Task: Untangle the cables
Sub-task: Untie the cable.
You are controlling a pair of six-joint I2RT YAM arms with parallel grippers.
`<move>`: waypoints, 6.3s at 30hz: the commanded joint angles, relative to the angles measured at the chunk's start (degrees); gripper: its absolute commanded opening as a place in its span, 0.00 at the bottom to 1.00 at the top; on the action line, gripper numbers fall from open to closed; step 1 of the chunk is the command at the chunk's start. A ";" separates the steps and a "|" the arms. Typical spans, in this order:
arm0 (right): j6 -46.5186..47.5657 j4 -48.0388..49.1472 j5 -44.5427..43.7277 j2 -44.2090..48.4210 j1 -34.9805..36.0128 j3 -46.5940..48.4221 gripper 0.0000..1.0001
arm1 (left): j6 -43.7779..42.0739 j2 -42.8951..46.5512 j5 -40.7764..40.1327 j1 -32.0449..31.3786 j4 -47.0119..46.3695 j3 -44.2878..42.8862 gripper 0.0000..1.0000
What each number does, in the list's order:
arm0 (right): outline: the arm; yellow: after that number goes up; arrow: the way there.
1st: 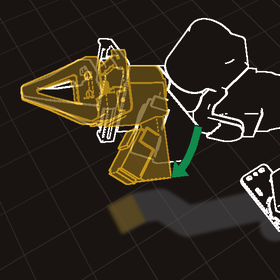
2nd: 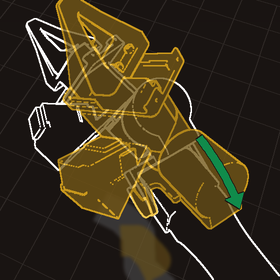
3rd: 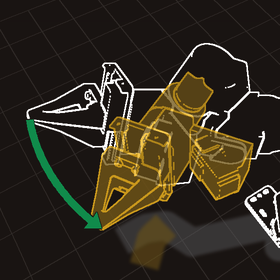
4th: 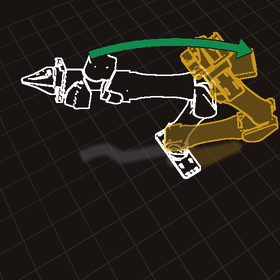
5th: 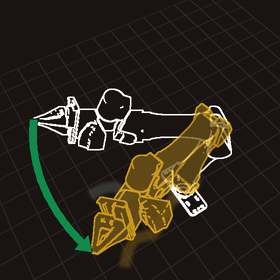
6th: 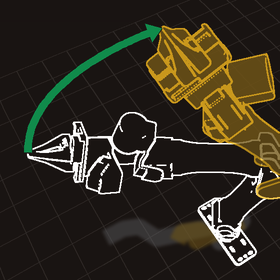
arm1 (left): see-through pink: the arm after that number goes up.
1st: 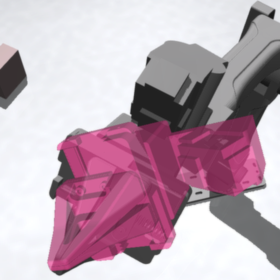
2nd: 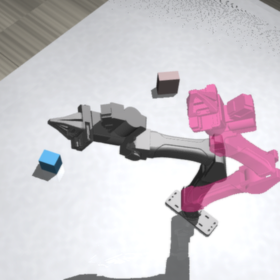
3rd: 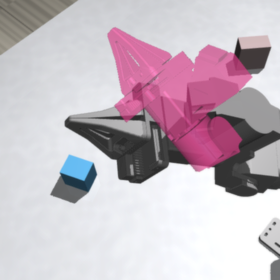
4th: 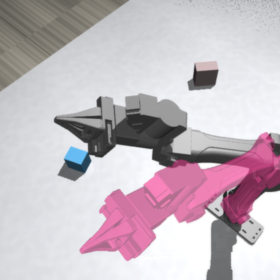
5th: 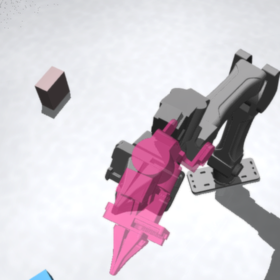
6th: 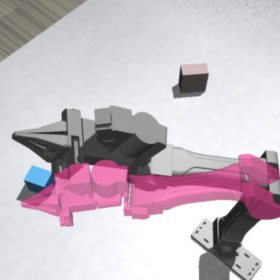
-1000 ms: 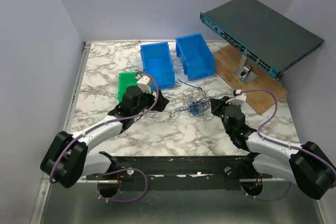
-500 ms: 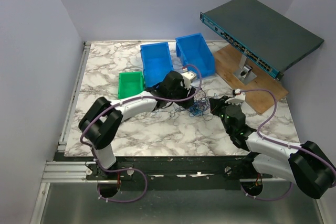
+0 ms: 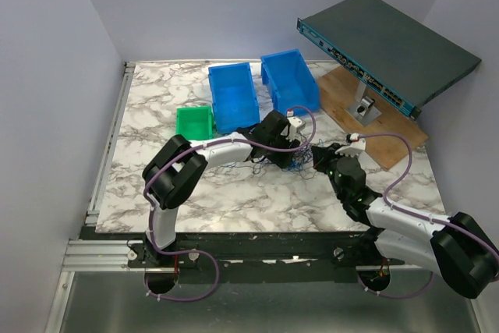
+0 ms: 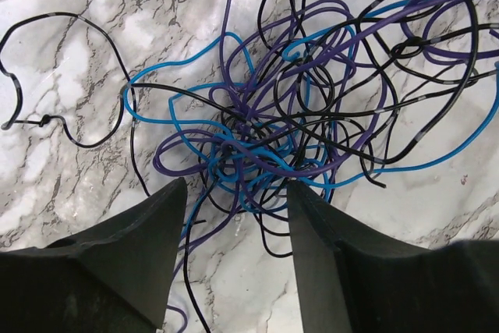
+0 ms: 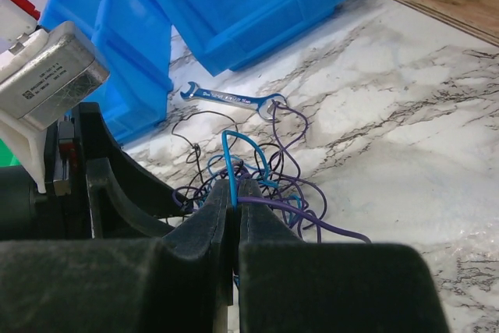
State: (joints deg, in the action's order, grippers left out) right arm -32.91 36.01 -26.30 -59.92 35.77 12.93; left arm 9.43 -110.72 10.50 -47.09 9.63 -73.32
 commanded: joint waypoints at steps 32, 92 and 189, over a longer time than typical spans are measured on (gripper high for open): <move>-13.07 -15.92 -23.88 3.38 -0.28 1.22 0.01 | 19.15 34.52 -26.54 -0.66 -19.92 38.94 0.00; 3.18 -2.95 4.78 -2.96 -0.39 2.28 0.71 | 6.27 11.66 -8.16 1.71 -58.29 34.25 0.62; 3.41 -6.30 20.97 -26.43 0.40 14.94 0.56 | 4.63 21.09 -0.91 5.71 -11.71 23.28 0.80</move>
State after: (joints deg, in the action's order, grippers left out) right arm -30.30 30.37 -8.75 -82.89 36.05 24.71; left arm 14.76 -87.05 6.28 -40.99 -6.98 -46.92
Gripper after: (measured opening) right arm 0.569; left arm 0.824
